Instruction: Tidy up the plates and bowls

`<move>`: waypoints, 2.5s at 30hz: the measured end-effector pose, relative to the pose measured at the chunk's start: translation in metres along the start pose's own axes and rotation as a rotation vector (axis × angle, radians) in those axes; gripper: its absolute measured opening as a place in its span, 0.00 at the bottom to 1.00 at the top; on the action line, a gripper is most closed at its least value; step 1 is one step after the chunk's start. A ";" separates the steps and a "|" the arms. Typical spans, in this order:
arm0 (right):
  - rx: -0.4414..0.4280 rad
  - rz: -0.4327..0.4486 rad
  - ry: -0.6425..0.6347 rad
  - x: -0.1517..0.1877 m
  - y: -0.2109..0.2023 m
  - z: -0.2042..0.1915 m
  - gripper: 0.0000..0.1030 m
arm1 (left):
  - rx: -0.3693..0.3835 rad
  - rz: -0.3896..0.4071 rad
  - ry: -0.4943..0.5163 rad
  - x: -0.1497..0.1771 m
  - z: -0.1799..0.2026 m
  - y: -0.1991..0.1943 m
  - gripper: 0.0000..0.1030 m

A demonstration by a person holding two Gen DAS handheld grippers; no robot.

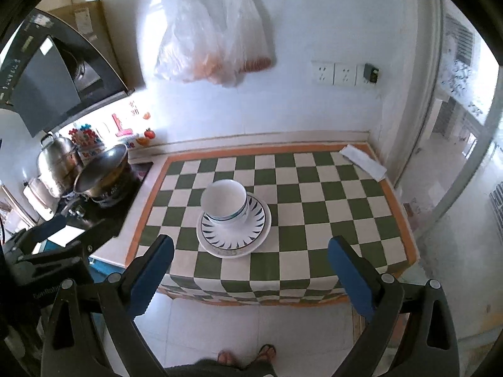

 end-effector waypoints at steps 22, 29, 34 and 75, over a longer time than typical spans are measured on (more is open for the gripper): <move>0.059 0.066 0.044 0.047 -0.073 -0.040 0.98 | -0.003 0.041 0.031 0.040 -0.043 -0.062 1.00; 0.072 0.072 0.043 0.053 -0.078 -0.044 0.99 | 0.007 0.054 0.029 0.041 -0.048 -0.068 1.00; 0.079 0.072 0.042 0.054 -0.079 -0.043 0.99 | 0.011 0.061 0.034 0.041 -0.050 -0.071 1.00; 0.083 0.063 0.037 0.049 -0.070 -0.032 0.99 | 0.024 0.051 0.034 0.042 -0.054 -0.068 1.00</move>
Point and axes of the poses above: each gripper's, at about its wrist camera, not at the fingertips, and y roughly the way its jaws point, z to its right, x to its underside, the point moved 6 cm from there along y, roughly the way its jaws point, and after that the axes turned 1 degree about z, right-handed, at the moved point
